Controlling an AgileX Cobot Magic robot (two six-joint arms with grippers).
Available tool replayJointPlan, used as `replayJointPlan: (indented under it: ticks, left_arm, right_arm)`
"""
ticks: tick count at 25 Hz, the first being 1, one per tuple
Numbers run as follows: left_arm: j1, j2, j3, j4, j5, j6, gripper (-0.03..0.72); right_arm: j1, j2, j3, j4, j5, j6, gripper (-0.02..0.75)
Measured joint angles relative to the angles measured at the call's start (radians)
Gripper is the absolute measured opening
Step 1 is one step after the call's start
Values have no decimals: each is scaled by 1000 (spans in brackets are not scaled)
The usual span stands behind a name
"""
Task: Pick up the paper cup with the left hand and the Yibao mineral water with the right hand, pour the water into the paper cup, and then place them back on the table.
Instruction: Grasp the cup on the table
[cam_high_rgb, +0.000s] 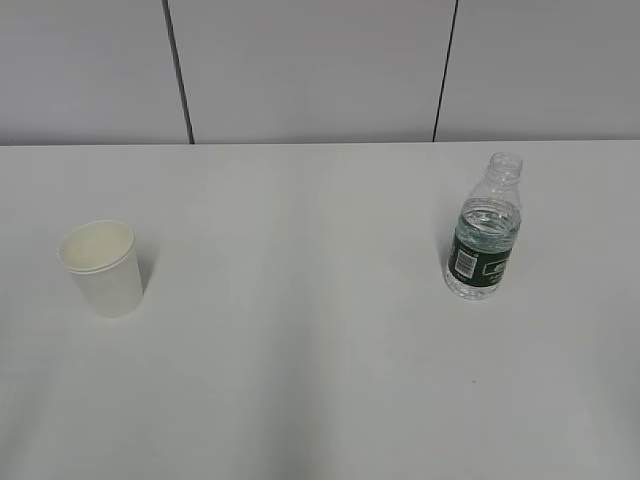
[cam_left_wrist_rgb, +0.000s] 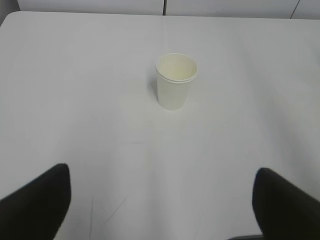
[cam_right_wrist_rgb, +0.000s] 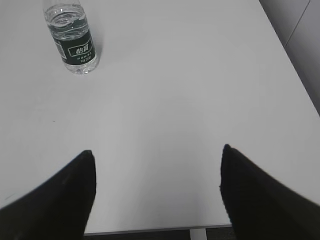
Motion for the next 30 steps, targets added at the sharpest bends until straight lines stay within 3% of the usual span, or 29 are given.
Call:
replayJointPlan:
  ticks: [8, 14, 19, 24, 30]
  left_arm:
    - [0, 0, 0, 0, 1, 0, 651]
    - [0, 0, 0, -10, 1, 0, 561]
    - [0, 101, -35, -20, -22, 0, 546]
    - [0, 316, -110, -9, -201, 0, 546]
    - [0, 594, -116, -5, -592, 0, 545]
  right_arm:
    - [0, 0, 0, 0, 0, 0, 571]
    - [0, 0, 0, 0, 0, 0, 571]
    - [0, 0, 0, 0, 0, 0, 571]
    - [0, 0, 0, 0, 0, 0, 571]
    - [0, 0, 0, 0, 0, 0, 571]
